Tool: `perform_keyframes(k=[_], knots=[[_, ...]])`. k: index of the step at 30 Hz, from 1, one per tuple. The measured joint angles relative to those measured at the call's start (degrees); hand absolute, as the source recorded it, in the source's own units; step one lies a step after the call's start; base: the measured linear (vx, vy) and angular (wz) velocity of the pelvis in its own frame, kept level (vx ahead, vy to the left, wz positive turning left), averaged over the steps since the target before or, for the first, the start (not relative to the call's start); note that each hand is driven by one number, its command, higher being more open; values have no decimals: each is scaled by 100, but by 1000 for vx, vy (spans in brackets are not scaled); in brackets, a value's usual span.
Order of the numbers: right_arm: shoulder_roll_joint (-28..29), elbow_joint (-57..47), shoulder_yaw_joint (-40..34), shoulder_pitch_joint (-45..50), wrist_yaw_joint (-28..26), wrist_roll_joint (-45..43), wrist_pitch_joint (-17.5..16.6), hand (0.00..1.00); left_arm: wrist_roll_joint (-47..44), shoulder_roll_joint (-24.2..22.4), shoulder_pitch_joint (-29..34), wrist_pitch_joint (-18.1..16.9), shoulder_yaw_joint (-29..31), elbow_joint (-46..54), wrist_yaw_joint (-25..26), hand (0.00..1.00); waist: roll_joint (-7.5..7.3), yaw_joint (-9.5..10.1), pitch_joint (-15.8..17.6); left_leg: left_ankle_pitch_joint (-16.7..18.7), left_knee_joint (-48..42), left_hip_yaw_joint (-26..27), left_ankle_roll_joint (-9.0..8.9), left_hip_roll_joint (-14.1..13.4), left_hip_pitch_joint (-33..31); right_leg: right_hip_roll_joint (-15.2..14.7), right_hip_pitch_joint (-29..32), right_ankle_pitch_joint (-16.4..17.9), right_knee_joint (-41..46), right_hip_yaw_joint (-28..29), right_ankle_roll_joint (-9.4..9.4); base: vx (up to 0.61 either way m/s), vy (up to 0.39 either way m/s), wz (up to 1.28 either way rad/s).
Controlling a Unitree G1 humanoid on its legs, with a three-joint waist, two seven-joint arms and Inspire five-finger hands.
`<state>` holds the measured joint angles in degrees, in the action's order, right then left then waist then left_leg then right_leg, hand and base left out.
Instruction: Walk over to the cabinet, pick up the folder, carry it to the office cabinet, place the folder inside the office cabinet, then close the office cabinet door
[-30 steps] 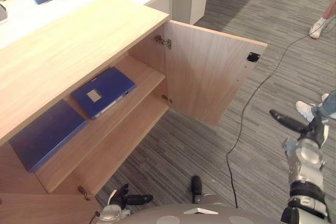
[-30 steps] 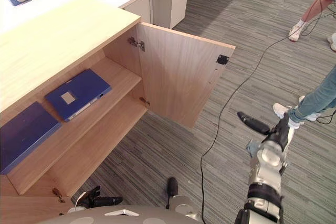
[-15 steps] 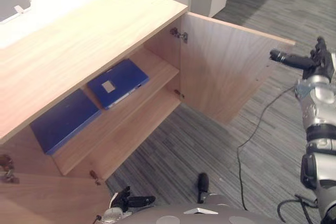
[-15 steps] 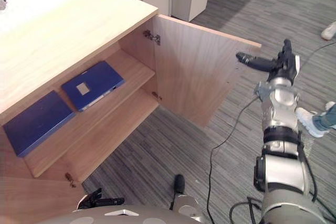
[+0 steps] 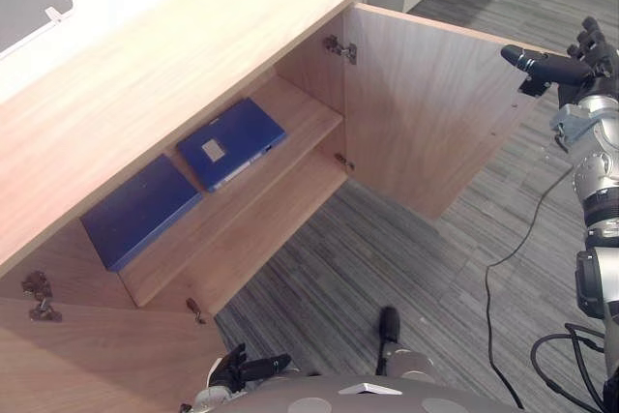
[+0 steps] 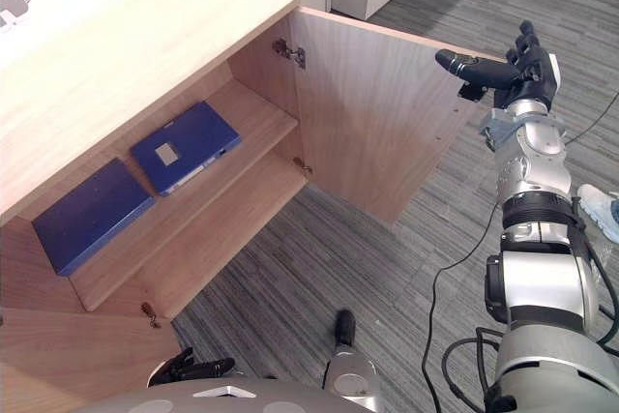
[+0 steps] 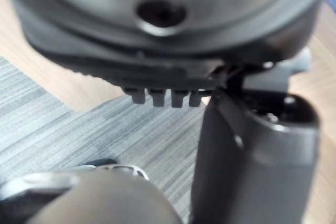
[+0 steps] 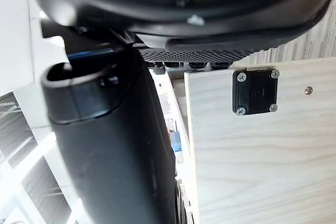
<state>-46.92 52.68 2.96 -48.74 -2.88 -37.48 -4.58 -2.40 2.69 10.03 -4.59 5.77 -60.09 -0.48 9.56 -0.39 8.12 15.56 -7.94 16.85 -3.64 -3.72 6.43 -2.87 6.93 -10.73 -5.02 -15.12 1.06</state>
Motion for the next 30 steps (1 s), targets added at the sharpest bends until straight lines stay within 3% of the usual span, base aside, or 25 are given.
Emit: perform_keyframes(k=[5,9,12,14,17,18,19,20,22,26,30], knots=[[-639,-1456,1062,667,-273,-8,47,100,20,22,-3,-11,146,-6,-98,100,-29,-181,147,1,-23,83,-20,-107,8,140,53,75,0,133,-50,-21,-6,-15],[-1981,-3480,2422,1240,-1456,-127,26,100,140,67,-63,-5,150,-77,-245,100,-80,-456,120,-29,-172,18,-69,-212,13,317,88,62,2,370,-178,36,-21,-42],[-2626,-4661,3007,1500,-2263,-173,-3,100,285,99,-131,-35,130,-73,-330,100,-234,-495,-17,-92,-227,-87,-111,-256,4,382,91,79,2,444,-230,16,-7,-14],[-2681,-5445,3141,1987,-2636,-249,11,100,339,176,-238,-48,46,-79,-367,100,-364,-410,-250,-114,-169,-157,-110,-315,9,453,111,106,2,423,-281,-3,44,11],[-2713,-6261,3174,2422,-3042,-345,42,100,457,197,-397,-53,-61,-110,-381,100,-474,-218,-323,-109,-43,-189,-117,-331,0,487,192,117,2,417,-305,-39,90,7],[-2957,-6712,3391,2826,-3483,-329,210,100,508,232,-477,-51,-60,-111,-382,100,-530,-85,-324,-106,56,-205,-122,-304,0,492,223,113,1,375,-301,-37,97,16],[-3009,-6799,3444,2947,-3567,-322,266,100,508,242,-494,-47,-59,-116,-382,100,-543,-61,-328,-106,72,-218,-122,-305,-2,490,225,113,1,362,-301,-39,122,22],[-3128,-7050,3660,3604,-3862,-167,537,100,503,287,-517,-48,-27,-104,-382,100,-655,44,-326,-119,150,-243,-144,-303,-10,484,256,110,2,323,-297,-21,121,16],[-3191,-7255,3820,4551,-4241,100,972,100,510,407,-508,-46,78,-115,-381,100,-813,46,-307,-151,222,-217,-160,-300,-32,454,321,94,2,310,-276,4,135,-3],[-3502,-7636,3382,4856,-4323,78,1041,100,528,459,-365,-21,209,-322,-350,100,-855,-130,-310,-61,164,16,-131,-264,-12,460,354,-17,3,471,-227,31,166,-30],[-3495,-7730,2973,4818,-4208,-225,948,100,528,476,-576,-53,209,-308,-353,100,-965,72,-389,-28,110,-2,-110,-260,-53,455,370,-68,3,490,-265,31,140,-1]])
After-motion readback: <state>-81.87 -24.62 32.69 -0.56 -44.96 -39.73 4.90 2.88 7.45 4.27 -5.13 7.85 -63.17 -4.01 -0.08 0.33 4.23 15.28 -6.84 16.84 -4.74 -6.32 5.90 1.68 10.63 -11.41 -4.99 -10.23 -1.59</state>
